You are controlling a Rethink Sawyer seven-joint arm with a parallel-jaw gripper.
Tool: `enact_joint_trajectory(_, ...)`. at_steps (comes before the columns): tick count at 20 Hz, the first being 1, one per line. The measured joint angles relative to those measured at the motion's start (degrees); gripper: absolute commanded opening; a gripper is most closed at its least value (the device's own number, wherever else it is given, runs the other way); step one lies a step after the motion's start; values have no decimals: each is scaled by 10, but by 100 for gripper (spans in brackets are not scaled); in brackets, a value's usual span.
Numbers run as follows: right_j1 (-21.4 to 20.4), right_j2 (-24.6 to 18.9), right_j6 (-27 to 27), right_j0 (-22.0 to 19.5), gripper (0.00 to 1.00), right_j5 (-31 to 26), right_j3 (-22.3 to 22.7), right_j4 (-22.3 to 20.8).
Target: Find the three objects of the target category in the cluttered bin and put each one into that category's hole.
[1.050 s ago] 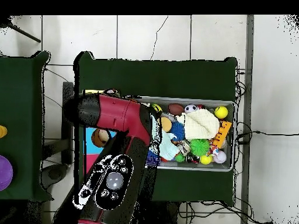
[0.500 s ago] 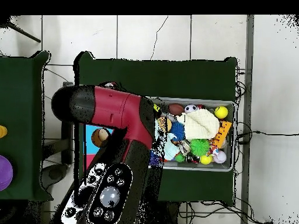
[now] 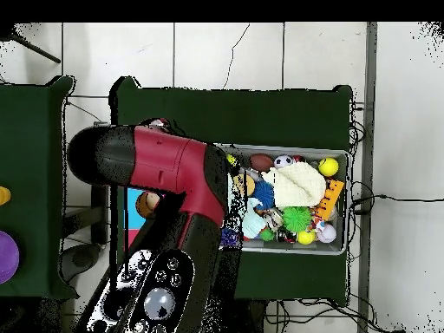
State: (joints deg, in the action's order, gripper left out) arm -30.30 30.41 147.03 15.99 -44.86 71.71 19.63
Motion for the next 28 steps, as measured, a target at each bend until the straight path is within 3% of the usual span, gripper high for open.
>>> enact_joint_trajectory(11, 4, -1, 0, 42, 0, -3, 4, 58)
enact_joint_trajectory(28, 52, -1, 0, 65, 0, 5, 16, 72)
